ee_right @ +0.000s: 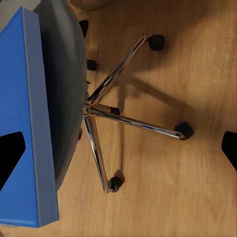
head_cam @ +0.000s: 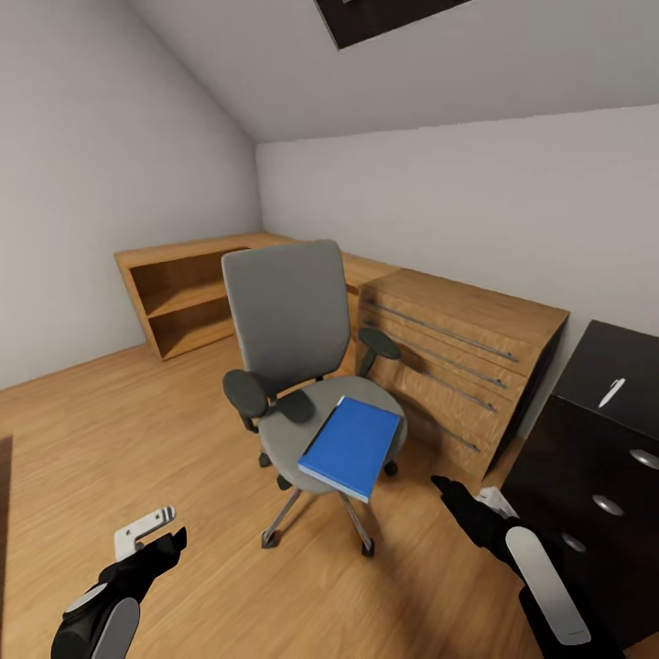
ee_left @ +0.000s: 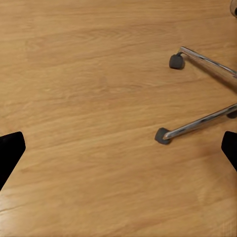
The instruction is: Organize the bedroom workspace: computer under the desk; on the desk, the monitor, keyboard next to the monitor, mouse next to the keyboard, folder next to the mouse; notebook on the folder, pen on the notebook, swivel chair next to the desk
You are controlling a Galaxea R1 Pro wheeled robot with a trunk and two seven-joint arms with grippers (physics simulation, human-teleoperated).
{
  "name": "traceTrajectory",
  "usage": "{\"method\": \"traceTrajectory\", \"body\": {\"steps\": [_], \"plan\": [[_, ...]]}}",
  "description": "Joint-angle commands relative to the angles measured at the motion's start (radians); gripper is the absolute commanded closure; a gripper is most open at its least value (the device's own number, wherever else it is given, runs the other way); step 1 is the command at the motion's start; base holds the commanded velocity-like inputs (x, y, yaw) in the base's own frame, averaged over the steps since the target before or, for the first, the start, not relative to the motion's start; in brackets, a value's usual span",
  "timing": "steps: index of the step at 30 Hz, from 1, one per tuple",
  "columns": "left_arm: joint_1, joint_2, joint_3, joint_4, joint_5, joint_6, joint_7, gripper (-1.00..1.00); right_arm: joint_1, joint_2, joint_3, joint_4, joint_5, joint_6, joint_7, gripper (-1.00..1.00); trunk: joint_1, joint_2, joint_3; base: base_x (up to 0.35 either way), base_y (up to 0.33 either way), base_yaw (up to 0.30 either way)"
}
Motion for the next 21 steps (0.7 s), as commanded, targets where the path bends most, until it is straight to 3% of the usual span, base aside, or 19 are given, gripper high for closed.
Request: {"method": "traceTrajectory", "body": {"steps": [1, 6, 13, 17, 19, 21], "plan": [[-0.001, 0.000, -0.001, -0.001, 0.010, 0.002, 0.009, -1.00, -0.001, 0.000, 0.000, -0.001, -0.008, 0.003, -0.003, -1.00, 0.004, -0.008, -0.004, 0.000, 0.000, 0.000], [-0.001, 0.000, -0.001, -0.001, 0.010, 0.002, 0.008, -1.00, -0.001, -0.001, 0.000, -0.001, -0.010, 0.003, 0.057, -1.00, 0.023, -0.043, -0.020, 0.000, 0.000, 0.000], [-0.001, 0.000, -0.003, -0.001, 0.010, 0.002, 0.009, -1.00, -0.001, -0.004, -0.003, 0.095, -0.005, 0.003, 0.303, -1.00, 0.050, -0.092, -0.042, 0.000, 0.000, 0.000], [-0.001, -0.001, -0.010, -0.001, 0.010, 0.002, 0.009, -1.00, -0.001, -0.005, -0.006, 0.138, -0.003, 0.003, 0.379, -1.00, 0.065, -0.120, -0.054, 0.000, 0.000, 0.000], [-0.001, -0.001, -0.015, -0.001, 0.010, 0.002, 0.009, -1.00, -0.001, -0.004, -0.007, 0.163, -0.001, 0.003, 0.452, -1.00, 0.073, -0.134, -0.061, 0.000, 0.000, 0.000], [-0.001, -0.001, -0.015, -0.001, 0.010, 0.002, 0.009, -1.00, -0.001, -0.003, -0.007, 0.167, -0.002, 0.003, 0.461, -1.00, 0.080, -0.148, -0.067, 0.000, 0.000, 0.000]]}}
